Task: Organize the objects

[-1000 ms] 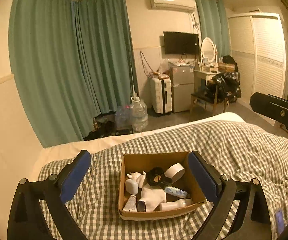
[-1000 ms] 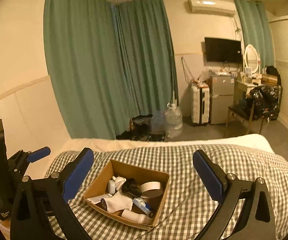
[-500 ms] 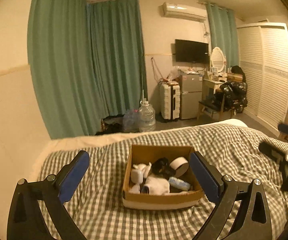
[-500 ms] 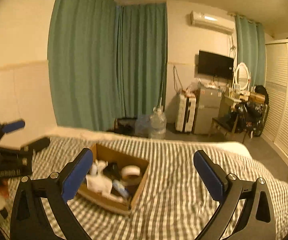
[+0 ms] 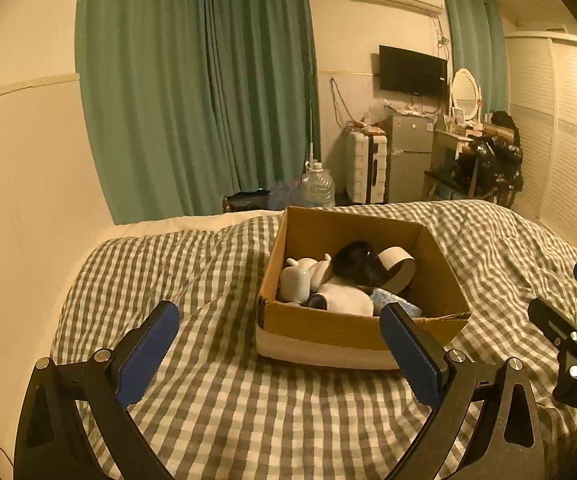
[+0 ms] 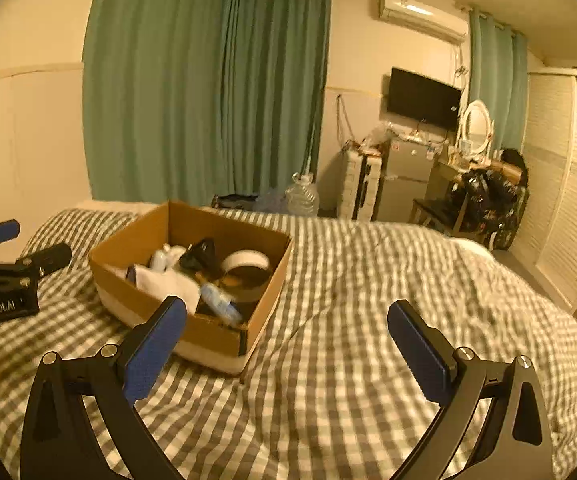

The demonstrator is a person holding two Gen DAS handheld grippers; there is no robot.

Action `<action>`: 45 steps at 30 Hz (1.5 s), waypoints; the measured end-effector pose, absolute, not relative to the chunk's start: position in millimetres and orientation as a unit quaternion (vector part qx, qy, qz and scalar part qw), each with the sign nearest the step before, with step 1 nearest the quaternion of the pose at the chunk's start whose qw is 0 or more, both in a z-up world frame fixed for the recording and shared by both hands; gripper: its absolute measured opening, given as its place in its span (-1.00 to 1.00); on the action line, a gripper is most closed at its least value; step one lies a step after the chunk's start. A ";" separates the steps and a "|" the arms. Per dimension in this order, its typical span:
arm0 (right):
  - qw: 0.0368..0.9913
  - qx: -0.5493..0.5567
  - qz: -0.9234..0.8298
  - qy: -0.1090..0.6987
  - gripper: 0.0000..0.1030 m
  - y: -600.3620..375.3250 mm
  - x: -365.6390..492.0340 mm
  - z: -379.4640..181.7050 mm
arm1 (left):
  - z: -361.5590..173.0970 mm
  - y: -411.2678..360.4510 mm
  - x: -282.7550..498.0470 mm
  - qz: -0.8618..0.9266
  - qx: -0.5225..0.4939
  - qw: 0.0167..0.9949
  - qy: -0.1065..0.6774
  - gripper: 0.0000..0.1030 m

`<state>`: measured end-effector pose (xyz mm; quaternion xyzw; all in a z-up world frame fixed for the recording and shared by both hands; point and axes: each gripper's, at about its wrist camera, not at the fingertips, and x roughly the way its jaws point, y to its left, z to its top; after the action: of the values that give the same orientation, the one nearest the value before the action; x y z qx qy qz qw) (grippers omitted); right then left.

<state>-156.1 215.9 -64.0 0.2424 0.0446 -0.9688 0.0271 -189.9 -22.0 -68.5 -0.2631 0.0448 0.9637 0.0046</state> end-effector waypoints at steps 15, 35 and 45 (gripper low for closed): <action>0.013 0.209 -0.976 0.054 0.97 207.0 -141.7 -66.5 | -79.4 -28.9 -165.5 0.969 -0.242 -0.004 0.055 1.00; 0.006 0.220 -0.974 0.053 0.97 206.8 -143.8 -71.2 | -84.4 -31.3 -172.6 0.966 -0.254 -0.004 0.054 1.00; 0.002 0.220 -0.974 0.053 0.97 206.6 -142.8 -72.4 | -85.8 -34.5 -174.2 0.964 -0.261 0.001 0.043 1.00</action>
<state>-142.8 206.6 -72.4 0.2196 0.0532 -0.9741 0.0018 -174.2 -34.5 -85.8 -0.2612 0.0434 0.9643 0.0006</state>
